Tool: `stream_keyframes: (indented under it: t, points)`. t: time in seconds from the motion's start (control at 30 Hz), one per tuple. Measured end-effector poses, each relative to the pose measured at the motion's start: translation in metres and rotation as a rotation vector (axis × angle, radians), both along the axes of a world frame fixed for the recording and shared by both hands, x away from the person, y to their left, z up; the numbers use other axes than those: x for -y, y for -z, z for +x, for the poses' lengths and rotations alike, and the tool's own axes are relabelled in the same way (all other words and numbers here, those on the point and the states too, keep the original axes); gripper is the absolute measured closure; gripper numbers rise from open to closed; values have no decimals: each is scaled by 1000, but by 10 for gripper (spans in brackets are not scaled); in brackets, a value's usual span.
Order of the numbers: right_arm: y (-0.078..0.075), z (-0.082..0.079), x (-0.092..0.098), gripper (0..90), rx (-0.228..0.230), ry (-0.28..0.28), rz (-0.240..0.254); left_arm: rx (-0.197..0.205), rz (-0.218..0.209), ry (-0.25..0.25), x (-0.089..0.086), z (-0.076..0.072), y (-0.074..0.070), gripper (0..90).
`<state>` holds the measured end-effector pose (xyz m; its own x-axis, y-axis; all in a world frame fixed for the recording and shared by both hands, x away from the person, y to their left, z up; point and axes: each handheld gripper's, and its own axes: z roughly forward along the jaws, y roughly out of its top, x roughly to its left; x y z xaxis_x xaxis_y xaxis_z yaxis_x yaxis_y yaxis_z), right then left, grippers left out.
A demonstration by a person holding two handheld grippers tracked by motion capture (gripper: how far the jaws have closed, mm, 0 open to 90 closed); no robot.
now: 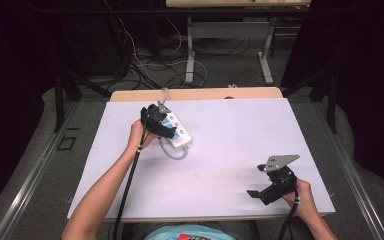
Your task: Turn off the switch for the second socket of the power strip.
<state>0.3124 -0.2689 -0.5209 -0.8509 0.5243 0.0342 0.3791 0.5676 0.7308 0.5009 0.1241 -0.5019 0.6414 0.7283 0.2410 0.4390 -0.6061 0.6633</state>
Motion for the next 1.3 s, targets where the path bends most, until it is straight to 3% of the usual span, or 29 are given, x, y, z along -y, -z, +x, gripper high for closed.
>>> stream_keyframes:
  t: [0.17, 0.4, 0.43, 0.7, 0.87, 1.3]
  points:
    - [0, 0, 0, 17, -5, 4, 2, 7, -23, -7, 4, 6, -1, 3]
    - [0, 0, 0, 16, -7, 2, 3, -20, -31, -37, 8, 16, 0, 2]
    - [0, 0, 0, 16, -7, 2, 2, -7, -33, -40, 9, 18, 1, 3]
    - [0, 0, 0, 16, -6, -1, 4, -21, -72, -64, 8, 26, 0, 73]
    - [0, 1, 0, 17, -1, -6, 2, -40, -95, -62, 6, 31, -1, 182]
    - [0, -1, 0, 16, -6, 0, 5, -59, -107, -20, 17, 32, 11, 647]
